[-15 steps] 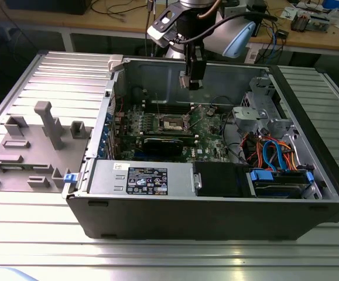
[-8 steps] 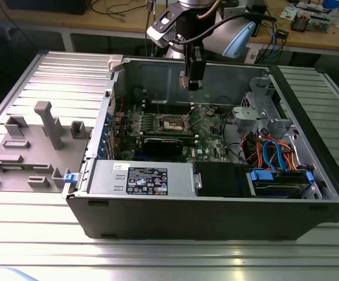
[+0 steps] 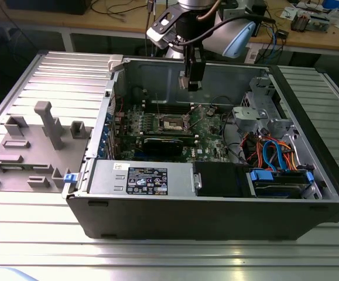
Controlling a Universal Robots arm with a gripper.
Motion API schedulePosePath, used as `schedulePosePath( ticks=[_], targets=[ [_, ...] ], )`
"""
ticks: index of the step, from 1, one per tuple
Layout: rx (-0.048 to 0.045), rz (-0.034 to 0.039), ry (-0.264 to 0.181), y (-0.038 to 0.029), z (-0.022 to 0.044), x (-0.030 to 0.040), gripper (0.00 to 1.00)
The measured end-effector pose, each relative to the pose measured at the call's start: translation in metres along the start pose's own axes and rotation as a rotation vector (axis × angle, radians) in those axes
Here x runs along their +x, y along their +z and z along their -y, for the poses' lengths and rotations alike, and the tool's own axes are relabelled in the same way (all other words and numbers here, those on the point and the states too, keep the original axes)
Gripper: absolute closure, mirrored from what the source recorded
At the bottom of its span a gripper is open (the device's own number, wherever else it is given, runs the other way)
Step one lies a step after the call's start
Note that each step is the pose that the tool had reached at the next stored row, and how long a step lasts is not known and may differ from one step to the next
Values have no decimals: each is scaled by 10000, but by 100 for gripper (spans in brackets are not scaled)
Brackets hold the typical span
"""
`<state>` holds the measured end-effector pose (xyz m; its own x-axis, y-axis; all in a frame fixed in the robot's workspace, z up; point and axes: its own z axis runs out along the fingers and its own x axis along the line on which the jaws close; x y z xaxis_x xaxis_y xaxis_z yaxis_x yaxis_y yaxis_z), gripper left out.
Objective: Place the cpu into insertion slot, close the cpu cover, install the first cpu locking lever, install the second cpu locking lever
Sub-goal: 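Place the cpu into insertion slot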
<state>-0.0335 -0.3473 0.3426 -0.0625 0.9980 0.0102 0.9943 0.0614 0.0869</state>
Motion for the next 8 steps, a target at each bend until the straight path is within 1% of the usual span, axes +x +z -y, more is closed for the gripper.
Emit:
schedulePosePath(
  ticks=[8],
  targets=[
    [0,10,-1,2,0,0,46]
  ],
)
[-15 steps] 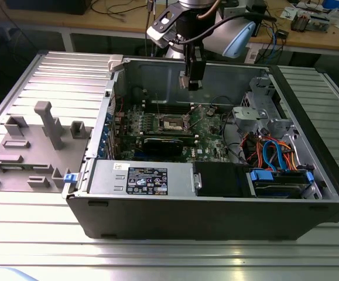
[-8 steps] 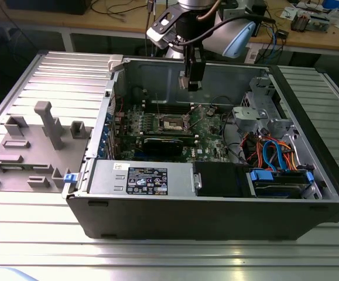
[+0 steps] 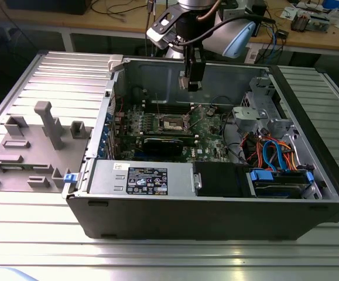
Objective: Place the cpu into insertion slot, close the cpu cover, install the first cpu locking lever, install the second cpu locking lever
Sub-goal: 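Place the cpu into insertion slot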
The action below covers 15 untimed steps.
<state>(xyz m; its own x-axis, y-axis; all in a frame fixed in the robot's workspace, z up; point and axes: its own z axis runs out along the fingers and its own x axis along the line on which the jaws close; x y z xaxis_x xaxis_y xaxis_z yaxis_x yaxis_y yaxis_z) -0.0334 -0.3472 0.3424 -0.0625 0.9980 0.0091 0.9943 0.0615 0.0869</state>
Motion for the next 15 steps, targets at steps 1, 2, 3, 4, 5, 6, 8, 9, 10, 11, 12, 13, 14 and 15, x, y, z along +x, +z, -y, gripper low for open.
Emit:
schedulePosePath(
  ticks=[1,2,3,4,5,6,8,9,10,11,12,13,14,15],
  targets=[
    [0,0,-1,1,0,0,46],
    [0,0,-1,2,0,0,46],
    [1,0,0,3,0,0,46],
    [0,1,6,5,0,0,46],
    [0,2,21,7,0,0,46],
    [0,5,49,9,1,0,46],
    [-1,10,118,18,2,0,46],
    [-2,15,166,27,3,1,46],
    [-2,27,303,56,8,4,46],
    [-3,33,381,76,11,6,46],
    [-4,39,452,94,15,7,46],
    [-5,48,547,116,35,10,46],
    [-6,43,552,128,84,13,46],
    [-5,42,554,133,107,14,46]
  ],
)
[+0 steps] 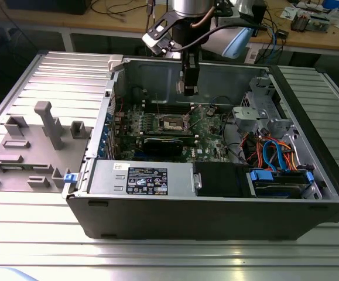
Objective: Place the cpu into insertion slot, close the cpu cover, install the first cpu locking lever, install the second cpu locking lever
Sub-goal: 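Place the cpu into insertion slot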
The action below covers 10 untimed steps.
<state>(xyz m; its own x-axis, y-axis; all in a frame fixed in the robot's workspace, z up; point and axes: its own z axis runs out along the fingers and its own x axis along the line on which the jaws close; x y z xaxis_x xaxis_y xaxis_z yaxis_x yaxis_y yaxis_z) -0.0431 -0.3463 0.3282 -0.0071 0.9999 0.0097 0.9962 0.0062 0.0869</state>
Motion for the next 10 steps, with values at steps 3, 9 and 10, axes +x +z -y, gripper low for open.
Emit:
schedulePosePath(
  ticks=[3,9,10],
  targets=[
    [2,2,3,3,16,0,46],
    [0,0,3,11,18,0,46],
    [0,0,2,13,19,0,46]
  ],
)
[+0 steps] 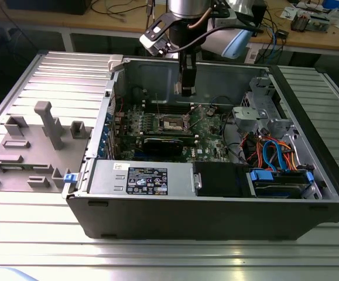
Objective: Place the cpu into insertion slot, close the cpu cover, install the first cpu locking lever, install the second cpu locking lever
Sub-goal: 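Place the cpu into insertion slot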
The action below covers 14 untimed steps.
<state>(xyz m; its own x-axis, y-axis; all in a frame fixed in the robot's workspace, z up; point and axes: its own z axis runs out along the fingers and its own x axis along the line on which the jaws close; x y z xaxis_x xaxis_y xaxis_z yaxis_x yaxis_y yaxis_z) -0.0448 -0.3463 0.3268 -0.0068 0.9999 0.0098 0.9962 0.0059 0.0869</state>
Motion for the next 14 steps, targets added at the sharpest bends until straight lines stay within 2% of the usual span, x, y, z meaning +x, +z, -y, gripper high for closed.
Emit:
schedulePosePath(
  ticks=[14],
  targets=[
    [1,2,0,31,4,0,46]
  ],
)
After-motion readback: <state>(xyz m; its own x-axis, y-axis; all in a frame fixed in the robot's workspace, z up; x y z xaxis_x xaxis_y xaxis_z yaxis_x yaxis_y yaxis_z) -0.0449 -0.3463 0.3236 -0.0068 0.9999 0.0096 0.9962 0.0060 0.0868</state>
